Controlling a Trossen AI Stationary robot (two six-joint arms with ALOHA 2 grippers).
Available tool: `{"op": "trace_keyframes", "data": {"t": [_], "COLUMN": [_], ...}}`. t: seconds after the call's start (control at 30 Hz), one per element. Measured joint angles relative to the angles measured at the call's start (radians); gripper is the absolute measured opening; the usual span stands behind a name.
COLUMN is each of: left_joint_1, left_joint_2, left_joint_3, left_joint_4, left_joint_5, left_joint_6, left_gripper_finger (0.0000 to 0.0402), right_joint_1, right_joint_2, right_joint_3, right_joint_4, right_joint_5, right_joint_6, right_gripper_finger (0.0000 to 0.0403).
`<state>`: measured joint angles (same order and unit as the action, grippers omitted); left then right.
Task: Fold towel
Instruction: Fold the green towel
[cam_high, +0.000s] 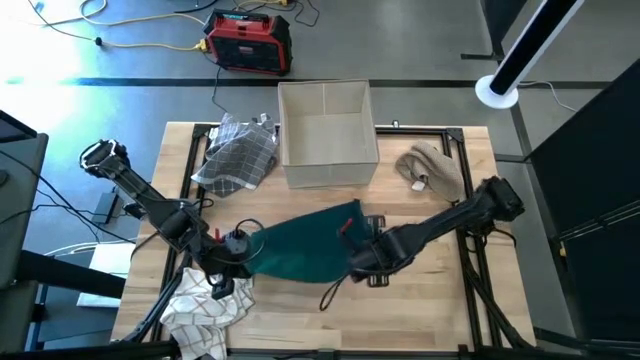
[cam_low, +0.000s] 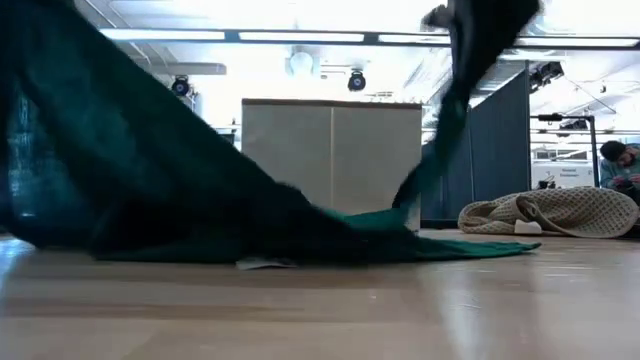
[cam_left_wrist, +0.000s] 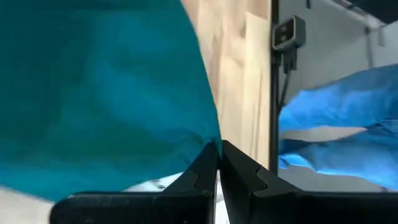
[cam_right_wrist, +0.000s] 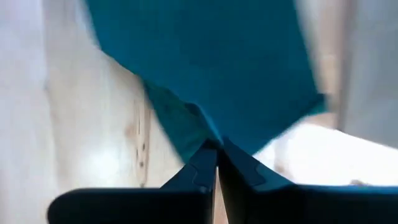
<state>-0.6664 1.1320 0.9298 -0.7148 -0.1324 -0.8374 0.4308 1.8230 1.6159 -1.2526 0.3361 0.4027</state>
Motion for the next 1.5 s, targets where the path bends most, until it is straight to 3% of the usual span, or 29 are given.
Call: {"op": "trace_keyframes", "data": {"t": [0.17,0.2,0.33,0.47,0.6,0.9,1.0,1.13,1.3,1.5], "left_joint_1": [0.024,0.034,0.085,0.143,0.208,0.335,0.364,0.355,0.286,0.174], "left_joint_2": [-0.008,-0.002,-0.037,-0.07,-0.09,-0.112,-0.121,-0.123,-0.123,-0.122], "left_joint_3": [0.144,0.199,0.289,0.344,0.381,0.441,0.446,0.446,0.446,0.446], "left_joint_4": [-0.288,-0.407,-0.519,-0.514,-0.493,-0.483,-0.427,-0.317,-0.218,-0.099], "left_joint_5": [-0.124,-0.159,-0.294,-0.446,-0.519,-0.74,-0.712,-0.53,-0.386,-0.225], "left_joint_6": [-0.052,-0.067,-0.069,-0.023,0.076,0.269,0.36,0.451,0.414,0.349], "left_gripper_finger": [0.0,0.0,0.0,0.0,0.0,0.0,0.0,0.0,0.0,0.0], "right_joint_1": [0.014,0.026,0.062,0.064,0.057,0.007,0.007,0.04,0.141,0.3], "right_joint_2": [-0.071,-0.082,-0.141,-0.198,-0.262,-0.409,-0.436,-0.451,-0.434,-0.428], "right_joint_3": [0.154,0.212,0.326,0.363,0.368,0.367,0.367,0.367,0.366,0.366], "right_joint_4": [-0.155,-0.232,-0.331,-0.308,-0.316,-0.319,-0.306,-0.297,-0.273,-0.144], "right_joint_5": [0.12,0.164,0.343,0.517,0.637,0.655,0.614,0.479,0.3,0.254], "right_joint_6": [0.203,0.244,0.346,0.334,0.332,0.409,0.41,0.41,0.412,0.402], "right_gripper_finger": [0.0,0.0,0.0,0.0,0.0,0.0,0.0,0.0,0.0,0.0]}}
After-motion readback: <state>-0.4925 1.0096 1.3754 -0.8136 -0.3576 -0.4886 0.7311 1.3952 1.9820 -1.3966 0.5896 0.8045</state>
